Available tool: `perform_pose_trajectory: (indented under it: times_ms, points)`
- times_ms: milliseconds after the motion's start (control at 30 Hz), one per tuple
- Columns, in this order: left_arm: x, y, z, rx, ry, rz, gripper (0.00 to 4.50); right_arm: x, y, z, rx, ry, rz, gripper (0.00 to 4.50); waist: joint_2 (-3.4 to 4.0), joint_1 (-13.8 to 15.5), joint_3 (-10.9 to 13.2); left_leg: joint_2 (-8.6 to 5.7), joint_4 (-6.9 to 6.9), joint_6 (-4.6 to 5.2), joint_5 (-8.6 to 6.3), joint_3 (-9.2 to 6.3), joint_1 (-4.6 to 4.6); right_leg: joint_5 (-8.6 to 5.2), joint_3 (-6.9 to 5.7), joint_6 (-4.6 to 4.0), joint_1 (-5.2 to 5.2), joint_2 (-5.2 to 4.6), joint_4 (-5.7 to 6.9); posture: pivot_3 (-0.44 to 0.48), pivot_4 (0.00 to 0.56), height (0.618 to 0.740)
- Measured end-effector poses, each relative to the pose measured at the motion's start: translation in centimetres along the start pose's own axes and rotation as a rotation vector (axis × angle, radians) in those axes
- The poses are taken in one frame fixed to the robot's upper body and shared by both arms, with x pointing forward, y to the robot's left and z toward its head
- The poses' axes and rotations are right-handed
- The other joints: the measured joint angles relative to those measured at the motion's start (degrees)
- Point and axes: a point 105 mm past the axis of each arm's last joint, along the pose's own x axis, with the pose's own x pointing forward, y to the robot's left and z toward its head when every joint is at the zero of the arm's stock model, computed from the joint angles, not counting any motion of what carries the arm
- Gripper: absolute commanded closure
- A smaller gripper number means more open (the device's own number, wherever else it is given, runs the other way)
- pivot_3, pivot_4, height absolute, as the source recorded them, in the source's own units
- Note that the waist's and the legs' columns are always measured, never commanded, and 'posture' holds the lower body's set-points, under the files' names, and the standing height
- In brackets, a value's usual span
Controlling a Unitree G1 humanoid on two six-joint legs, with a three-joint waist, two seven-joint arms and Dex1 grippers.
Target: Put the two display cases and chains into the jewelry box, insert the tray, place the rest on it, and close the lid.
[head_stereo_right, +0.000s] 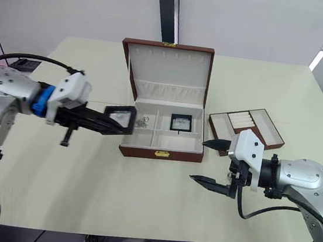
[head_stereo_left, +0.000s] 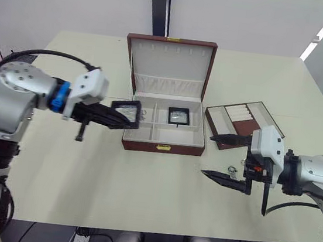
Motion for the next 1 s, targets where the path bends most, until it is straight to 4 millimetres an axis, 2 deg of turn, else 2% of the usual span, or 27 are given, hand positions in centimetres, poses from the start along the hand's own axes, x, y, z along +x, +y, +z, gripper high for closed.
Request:
perform_pose_trajectory:
  times_ms: [133, 200, 267, 567, 1000]
  points:
    - [4.4, 0.5, 1.5, 0.0, -0.03, -0.013, 4.47, -0.2, -0.3, -0.4, -0.007, 0.042, -0.028, 0.0, -0.01, 0.09, 0.0, -0.02, 0.03, -0.01, 0.0, 0.02, -0.01, 0.0, 0.0, 0.0, 0.02, 0.0, -0.01, 0.0, 0.15, 0.74]
    - [6.6, 0.1, 1.4, 0.013, -0.006, -0.052, 4.47, -0.2, -0.5, -0.6, -0.008, 0.06, -0.044, 0.0, -0.02, -0.05, 0.01, -0.01, 0.02, -0.01, 0.01, 0.04, -0.02, 0.0, 0.02, 0.0, 0.01, 0.0, -0.03, 0.0, 0.15, 0.74]
    - [7.6, 0.0, 0.8, 0.016, 0.026, -0.068, 4.47, -0.3, -0.7, -0.9, -0.004, 0.079, -0.063, 0.0, -0.02, -0.23, 0.01, 0.02, 0.0, -0.01, 0.01, 0.06, -0.01, 0.0, 0.04, -0.01, -0.05, 0.03, -0.02, 0.0, 0.15, 0.74]
    - [10.0, 1.4, 0.1, 0.042, 0.075, -0.036, 4.47, -0.8, -1.2, -1.8, 0.014, 0.161, -0.098, 0.0, -0.03, 0.16, 0.01, -0.03, 0.05, -0.02, 0.01, 0.02, -0.07, 0.01, 0.02, -0.01, -0.02, -0.01, -0.06, 0.0, 0.15, 0.74]
    - [12.0, 1.3, -1.0, 0.02, 0.094, -0.068, 4.47, -0.8, -1.2, -1.9, 0.007, 0.178, -0.11, 0.0, -0.03, 0.17, 0.01, -0.03, 0.08, -0.03, 0.02, -0.01, -0.1, 0.01, 0.0, -0.01, -0.03, -0.01, -0.05, 0.0, 0.15, 0.74]
